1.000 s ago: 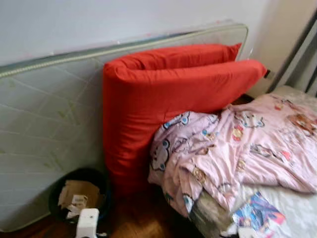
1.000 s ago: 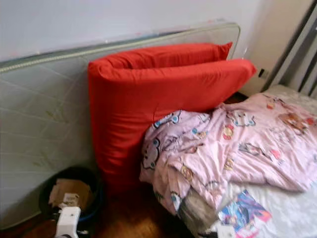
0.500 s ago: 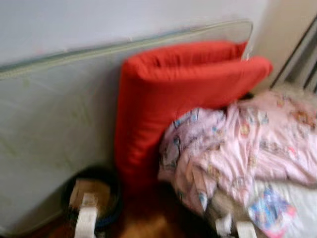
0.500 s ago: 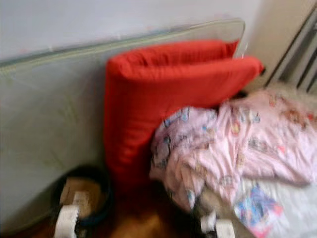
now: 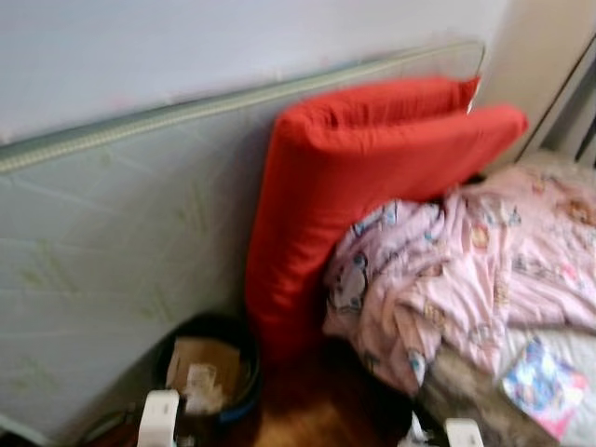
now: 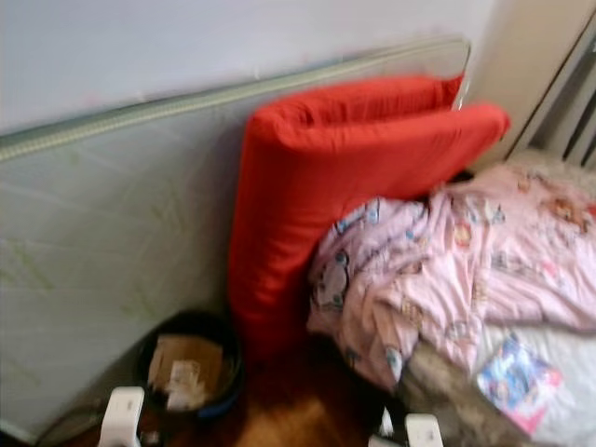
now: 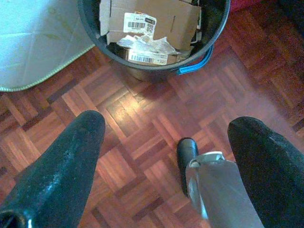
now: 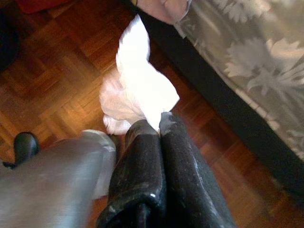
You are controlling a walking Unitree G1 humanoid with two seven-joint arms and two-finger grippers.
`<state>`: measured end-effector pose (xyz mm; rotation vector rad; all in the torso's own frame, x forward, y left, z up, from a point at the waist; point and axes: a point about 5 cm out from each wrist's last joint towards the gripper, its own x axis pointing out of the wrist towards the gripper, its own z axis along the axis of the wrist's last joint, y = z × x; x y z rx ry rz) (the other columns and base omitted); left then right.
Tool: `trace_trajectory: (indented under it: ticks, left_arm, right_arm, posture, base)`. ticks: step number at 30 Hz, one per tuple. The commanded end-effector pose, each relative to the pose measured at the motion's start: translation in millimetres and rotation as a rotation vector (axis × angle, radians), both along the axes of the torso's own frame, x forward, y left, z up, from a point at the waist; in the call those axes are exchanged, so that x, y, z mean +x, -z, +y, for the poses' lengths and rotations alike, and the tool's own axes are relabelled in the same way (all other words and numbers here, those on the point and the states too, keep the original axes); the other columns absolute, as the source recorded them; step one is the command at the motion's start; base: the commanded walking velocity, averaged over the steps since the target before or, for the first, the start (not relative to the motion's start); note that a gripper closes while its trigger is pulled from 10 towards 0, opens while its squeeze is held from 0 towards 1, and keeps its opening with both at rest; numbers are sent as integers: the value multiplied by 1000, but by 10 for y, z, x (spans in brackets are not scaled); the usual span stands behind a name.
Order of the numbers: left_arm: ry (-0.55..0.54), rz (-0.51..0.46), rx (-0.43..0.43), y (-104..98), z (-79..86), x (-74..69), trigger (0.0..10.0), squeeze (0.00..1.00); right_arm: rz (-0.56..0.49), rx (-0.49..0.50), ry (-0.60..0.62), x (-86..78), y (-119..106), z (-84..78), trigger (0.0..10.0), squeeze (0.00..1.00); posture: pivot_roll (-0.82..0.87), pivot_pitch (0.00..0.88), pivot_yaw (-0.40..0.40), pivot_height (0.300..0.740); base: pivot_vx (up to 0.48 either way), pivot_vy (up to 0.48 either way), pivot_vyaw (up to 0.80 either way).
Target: Clean up the room
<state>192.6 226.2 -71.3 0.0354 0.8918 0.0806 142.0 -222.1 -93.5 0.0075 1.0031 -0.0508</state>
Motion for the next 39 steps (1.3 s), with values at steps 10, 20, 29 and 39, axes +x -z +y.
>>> trace_trajectory:
  ticks: [10,20,29,39]
  left_arm:
    - [12,26,-8,38,-53,-43,10000,0]
    - [13,30,-7,41,-50,-50,10000,0]
    - [19,32,-4,40,-41,-52,10000,0]
    - [20,30,0,31,-23,-42,10000,0]
  right_arm:
    - [15,-5,9,-55,14,-28,10000,0]
    - [17,-4,-1,-56,17,-16,10000,0]
    - [19,-1,-9,-54,20,0,10000,0]
    - [15,3,-7,-45,19,12,10000,0]
  posture:
    - [0,0,-50,709]
    - [-3,0,-49,709]
    - [-1,0,-47,709]
    - [3,0,-48,709]
  base:
    - [0,162,0]
    - [0,471,0]
    - [0,480,0]
    - [0,480,0]
